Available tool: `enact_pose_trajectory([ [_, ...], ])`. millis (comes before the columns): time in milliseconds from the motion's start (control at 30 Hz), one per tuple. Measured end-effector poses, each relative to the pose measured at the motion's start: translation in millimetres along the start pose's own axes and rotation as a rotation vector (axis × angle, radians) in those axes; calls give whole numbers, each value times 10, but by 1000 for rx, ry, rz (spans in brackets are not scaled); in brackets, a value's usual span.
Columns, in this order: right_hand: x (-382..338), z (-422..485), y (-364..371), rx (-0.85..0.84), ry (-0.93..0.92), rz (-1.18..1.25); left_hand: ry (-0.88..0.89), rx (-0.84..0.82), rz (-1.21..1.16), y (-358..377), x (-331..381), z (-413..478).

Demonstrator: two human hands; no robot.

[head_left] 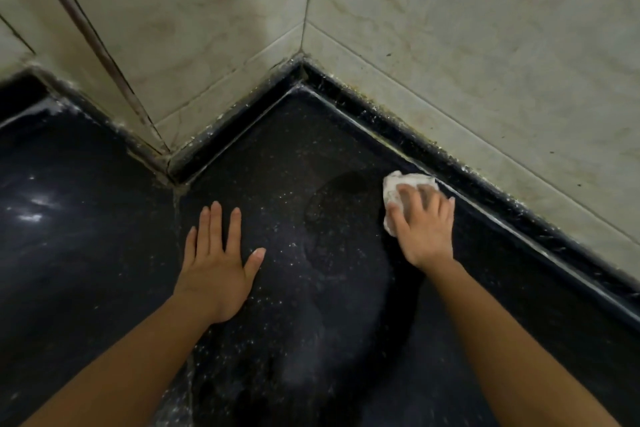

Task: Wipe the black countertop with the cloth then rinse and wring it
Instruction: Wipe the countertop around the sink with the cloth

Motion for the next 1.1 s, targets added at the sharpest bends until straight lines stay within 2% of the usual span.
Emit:
enact_pose_trajectory([
  [400,-642,566,216,-84,59,6,-18,-20,25,10,-18,22],
  [500,-927,584,263,-110,20,-7,-20,-25,27,7,-18,17],
  [700,-1569,22,472,-193,-365,-96,-24,-24,19,10,-20,19],
  [800,-1598,-430,554,-248,-655,-130,-14,-14,5,7,-11,13],
  [867,-1420,-459,541,-264,-753,-204,-8,-11,4,7,-17,13],
  [933,-1154,-156,408,-220,-649,-208,-3,-12,1,8,-22,9],
  [1000,-911,249,253,-168,-419,-167,0,-7,-3,5,-24,11],
  [1100,-949,639,227,-186,-181,-93,-2,-7,3,8,-29,14],
])
Point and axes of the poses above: each hand's wrist, its own z-axis towards the middle knuckle, its own y-axis out of the palm, x = y × z, the point moved 10 cm from there along z, towards the middle knuckle, and after that the axes turned 7 degrees about -x, right-handed, at the moved point
